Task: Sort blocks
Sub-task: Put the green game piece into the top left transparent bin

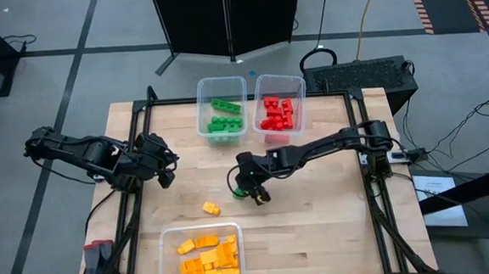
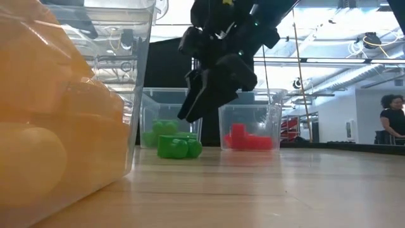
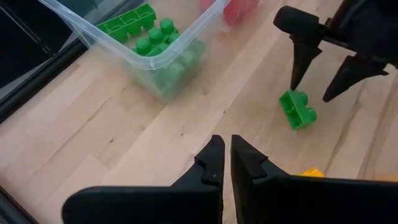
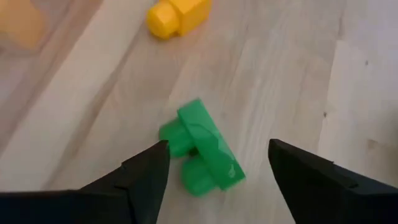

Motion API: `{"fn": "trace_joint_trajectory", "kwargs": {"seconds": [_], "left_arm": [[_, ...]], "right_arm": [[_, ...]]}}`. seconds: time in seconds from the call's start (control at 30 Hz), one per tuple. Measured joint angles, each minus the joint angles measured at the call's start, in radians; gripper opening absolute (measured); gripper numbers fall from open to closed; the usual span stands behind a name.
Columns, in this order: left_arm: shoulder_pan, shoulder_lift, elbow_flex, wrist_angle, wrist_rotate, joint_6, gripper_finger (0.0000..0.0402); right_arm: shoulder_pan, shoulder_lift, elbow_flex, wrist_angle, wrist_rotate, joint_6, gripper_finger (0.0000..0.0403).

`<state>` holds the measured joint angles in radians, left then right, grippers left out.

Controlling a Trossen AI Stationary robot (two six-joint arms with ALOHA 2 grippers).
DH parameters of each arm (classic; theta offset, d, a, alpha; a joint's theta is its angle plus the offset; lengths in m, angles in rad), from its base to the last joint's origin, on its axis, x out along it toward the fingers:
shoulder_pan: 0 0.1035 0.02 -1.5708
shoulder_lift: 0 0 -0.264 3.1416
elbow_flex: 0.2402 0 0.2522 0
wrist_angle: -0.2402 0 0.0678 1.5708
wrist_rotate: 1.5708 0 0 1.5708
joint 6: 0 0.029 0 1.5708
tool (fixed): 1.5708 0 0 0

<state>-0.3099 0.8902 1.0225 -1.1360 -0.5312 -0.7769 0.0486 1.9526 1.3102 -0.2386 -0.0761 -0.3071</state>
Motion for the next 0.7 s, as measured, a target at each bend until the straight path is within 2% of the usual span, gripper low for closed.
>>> {"fn": "trace_joint_trajectory", "kwargs": {"seconds": [0.17,0.4,0.6,0.7], "left_arm": [[0.000,0.000,0.000,0.002,0.000,-0.002,0.0000],[0.000,0.000,0.000,0.004,0.001,-0.011,0.0000],[0.000,0.000,0.000,0.003,0.000,-0.029,0.0000],[0.000,0.000,0.000,0.002,0.000,-0.029,0.0000]], "right_arm": [[0.001,0.000,0.000,-0.028,-0.001,-0.068,0.0285],[-0.005,0.003,0.001,0.006,-0.003,-0.171,0.0282],[-0.008,0.058,0.002,0.036,-0.054,-0.180,0.0280],[-0.002,0.081,0.002,0.038,-0.046,-0.175,0.0279]]}}
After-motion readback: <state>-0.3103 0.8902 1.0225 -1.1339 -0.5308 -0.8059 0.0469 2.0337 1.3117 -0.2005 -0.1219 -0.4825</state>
